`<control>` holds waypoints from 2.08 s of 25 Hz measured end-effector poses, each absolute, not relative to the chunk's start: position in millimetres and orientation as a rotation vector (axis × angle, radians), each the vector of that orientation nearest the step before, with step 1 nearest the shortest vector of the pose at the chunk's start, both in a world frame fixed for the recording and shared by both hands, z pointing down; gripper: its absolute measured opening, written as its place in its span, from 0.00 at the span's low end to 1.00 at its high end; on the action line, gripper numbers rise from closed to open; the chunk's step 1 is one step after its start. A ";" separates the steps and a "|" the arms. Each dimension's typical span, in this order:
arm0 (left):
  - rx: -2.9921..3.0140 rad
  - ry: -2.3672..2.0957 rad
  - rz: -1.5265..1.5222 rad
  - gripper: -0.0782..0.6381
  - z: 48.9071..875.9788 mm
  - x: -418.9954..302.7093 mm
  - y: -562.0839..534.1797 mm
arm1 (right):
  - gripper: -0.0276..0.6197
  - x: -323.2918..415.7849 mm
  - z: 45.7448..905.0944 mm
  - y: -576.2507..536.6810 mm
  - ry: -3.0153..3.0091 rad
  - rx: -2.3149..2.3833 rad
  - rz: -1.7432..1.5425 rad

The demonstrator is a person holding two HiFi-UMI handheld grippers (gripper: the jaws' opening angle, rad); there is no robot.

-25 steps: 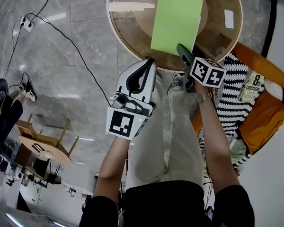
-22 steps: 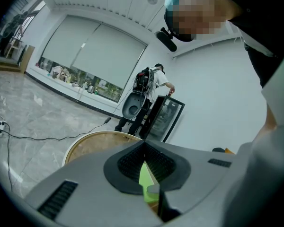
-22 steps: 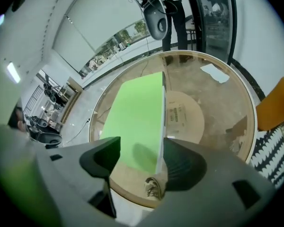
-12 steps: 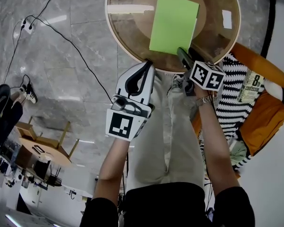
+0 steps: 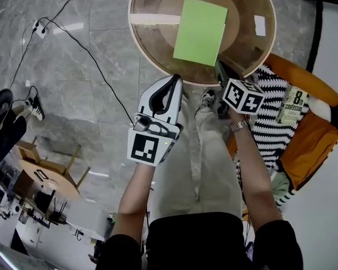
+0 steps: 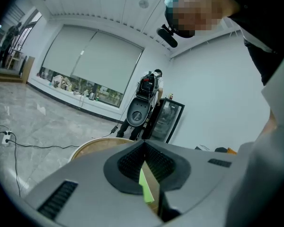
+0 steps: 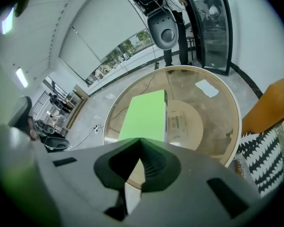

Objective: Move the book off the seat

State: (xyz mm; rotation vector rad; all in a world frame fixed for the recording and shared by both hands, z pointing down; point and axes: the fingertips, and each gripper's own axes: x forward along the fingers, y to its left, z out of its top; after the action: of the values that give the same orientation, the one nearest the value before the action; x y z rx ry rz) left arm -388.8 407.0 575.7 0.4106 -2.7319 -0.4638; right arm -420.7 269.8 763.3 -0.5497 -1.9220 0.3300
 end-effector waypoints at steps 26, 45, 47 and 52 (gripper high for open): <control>0.404 -2.837 -0.379 0.12 414.0 -313.8 335.3 | 0.06 -343.8 519.1 244.9 -2.009 -0.964 0.359; 0.292 -2.959 -0.371 0.12 273.0 -241.1 300.8 | 0.06 -300.1 347.6 220.7 -2.122 -1.260 0.338; 0.256 -2.983 -0.375 0.12 258.8 -236.2 305.9 | 0.06 -296.3 331.1 223.3 -2.136 -1.295 0.329; 0.244 -2.999 -0.382 0.12 237.2 -223.4 302.9 | 0.06 -279.9 296.0 225.4 -2.161 -1.390 0.330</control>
State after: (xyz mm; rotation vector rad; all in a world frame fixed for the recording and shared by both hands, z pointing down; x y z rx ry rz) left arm -223.4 302.9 237.2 0.2438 -2.9993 -0.3820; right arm -279.9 225.4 296.0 -1.3898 -2.1612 0.3297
